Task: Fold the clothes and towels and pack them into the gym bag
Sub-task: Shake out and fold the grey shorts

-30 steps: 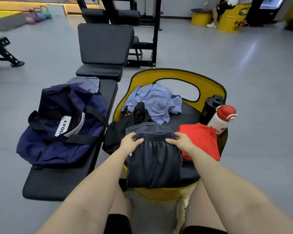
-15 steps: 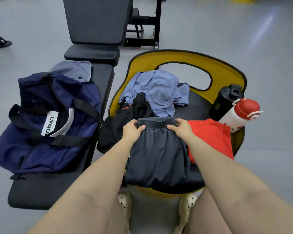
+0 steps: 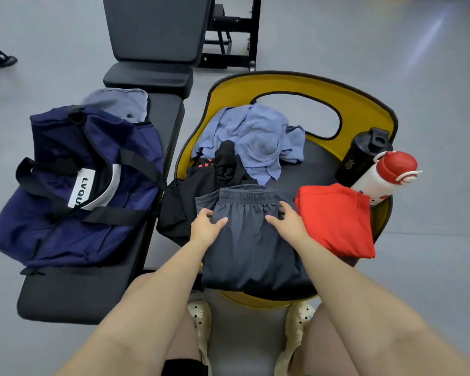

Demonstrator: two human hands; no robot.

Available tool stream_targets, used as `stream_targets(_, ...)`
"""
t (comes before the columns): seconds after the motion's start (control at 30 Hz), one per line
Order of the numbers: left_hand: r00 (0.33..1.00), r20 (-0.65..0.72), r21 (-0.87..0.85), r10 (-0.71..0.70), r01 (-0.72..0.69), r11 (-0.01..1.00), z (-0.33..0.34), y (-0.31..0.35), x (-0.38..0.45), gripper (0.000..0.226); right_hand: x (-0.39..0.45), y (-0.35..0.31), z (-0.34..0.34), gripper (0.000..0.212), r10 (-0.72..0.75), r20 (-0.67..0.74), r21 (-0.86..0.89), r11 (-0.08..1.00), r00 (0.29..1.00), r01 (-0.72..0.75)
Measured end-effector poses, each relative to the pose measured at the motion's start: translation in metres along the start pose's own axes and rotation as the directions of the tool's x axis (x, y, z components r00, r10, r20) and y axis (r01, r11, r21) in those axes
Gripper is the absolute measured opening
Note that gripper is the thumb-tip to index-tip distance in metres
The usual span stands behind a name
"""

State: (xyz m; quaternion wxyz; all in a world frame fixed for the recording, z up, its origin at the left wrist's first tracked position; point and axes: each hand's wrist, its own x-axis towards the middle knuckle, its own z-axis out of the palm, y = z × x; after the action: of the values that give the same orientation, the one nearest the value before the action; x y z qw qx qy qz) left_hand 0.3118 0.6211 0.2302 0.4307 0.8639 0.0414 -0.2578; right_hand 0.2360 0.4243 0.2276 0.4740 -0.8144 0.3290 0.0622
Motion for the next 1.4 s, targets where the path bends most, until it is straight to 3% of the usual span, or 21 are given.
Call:
stream_targets(0.17,0.984,0.162,0.135,-0.074,0.053,0.99,0.0,-0.027,-0.03,0.06,-0.036,0.014,0.002,0.065,0.018,-0.043,-0.118,0.993,0.999,-0.023)
stream_targets(0.33,0.979,0.183,0.131,-0.094,0.07,0.989,0.002,-0.048,-0.052,0.053,-0.073,0.032,0.006,0.06,0.055,-0.065,-0.285,0.956,0.996,-0.071)
stream_targets(0.5,0.985,0.141,0.194,-0.1,0.071,0.978,-0.002,-0.059,-0.06,0.048,-0.091,0.046,0.005,0.048,0.071,-0.049,-0.413,0.907,0.996,-0.085)
stream_targets(0.67,0.984,0.142,0.231,-0.11,0.075,0.97,-0.001,-0.068,-0.067,0.046,-0.096,0.055,0.006,0.045,0.073,-0.073,-0.411,0.907,0.995,-0.097)
stream_targets(0.77,0.999,-0.021,0.276,0.041,-0.034,0.96,-0.001,-0.062,-0.072,0.04,-0.098,0.052,0.011,0.038,-0.066,-0.204,-0.487,0.872,0.977,-0.043)
stream_targets(0.87,0.917,-0.18,0.446,0.356,-0.247,0.86,0.001,-0.047,-0.075,0.032,-0.091,0.042,0.015,0.035,-0.287,-0.247,-0.588,0.803,0.926,0.092)
stream_targets(1.0,0.808,0.002,0.634,0.59,-0.457,0.624,0.016,-0.026,-0.059,0.042,-0.07,0.025,0.024,0.037,-0.433,-0.079,-0.589,0.747,0.898,0.309)
stream_targets(1.13,0.819,0.197,0.782,0.538,-0.462,0.418,0.032,-0.016,-0.033,0.054,-0.045,0.017,0.032,0.049,-0.44,0.084,-0.634,0.668,0.894,0.389)
stream_targets(1.4,0.845,0.248,0.798,0.474,-0.455,0.395,0.052,-0.034,-0.003,0.059,-0.01,0.039,0.052,0.057,-0.324,0.163,-0.708,0.62,0.932,0.339)
